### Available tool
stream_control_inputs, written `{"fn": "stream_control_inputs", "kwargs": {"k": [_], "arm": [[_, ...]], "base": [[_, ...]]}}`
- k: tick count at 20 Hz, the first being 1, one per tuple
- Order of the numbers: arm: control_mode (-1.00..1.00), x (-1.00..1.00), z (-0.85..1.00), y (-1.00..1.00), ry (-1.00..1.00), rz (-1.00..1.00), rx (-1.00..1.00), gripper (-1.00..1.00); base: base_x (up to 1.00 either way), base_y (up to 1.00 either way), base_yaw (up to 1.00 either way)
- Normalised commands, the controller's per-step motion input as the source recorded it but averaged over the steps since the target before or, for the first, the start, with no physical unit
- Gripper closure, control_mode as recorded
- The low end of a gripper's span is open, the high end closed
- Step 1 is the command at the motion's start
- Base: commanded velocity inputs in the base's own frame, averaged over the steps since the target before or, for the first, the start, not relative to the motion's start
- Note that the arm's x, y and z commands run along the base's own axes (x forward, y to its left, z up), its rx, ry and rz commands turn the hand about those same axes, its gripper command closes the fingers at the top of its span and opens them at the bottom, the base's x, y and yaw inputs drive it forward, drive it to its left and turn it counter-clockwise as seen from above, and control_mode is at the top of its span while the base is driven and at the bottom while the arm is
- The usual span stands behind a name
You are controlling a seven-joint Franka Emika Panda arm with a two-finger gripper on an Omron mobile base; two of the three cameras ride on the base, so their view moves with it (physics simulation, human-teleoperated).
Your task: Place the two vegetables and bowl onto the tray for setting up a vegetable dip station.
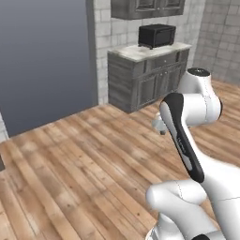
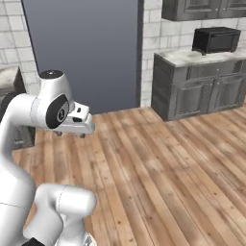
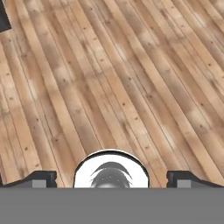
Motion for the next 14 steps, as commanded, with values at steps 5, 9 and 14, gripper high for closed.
{"fn": "stream_control_inputs", "kwargs": {"k": [5,9,14], "arm": [[1.00,0.00,0.00,0.00,0.00,0.00,0.00,-1.00],[1.00,0.00,0.00,0.00,0.00,0.00,0.00,-1.00],[1.00,0.00,0.00,0.00,0.00,0.00,0.00,-1.00]], "base": [[0.00,-0.34,-0.49],[0.00,-0.34,-0.48],[0.00,-0.34,-0.48]]}}
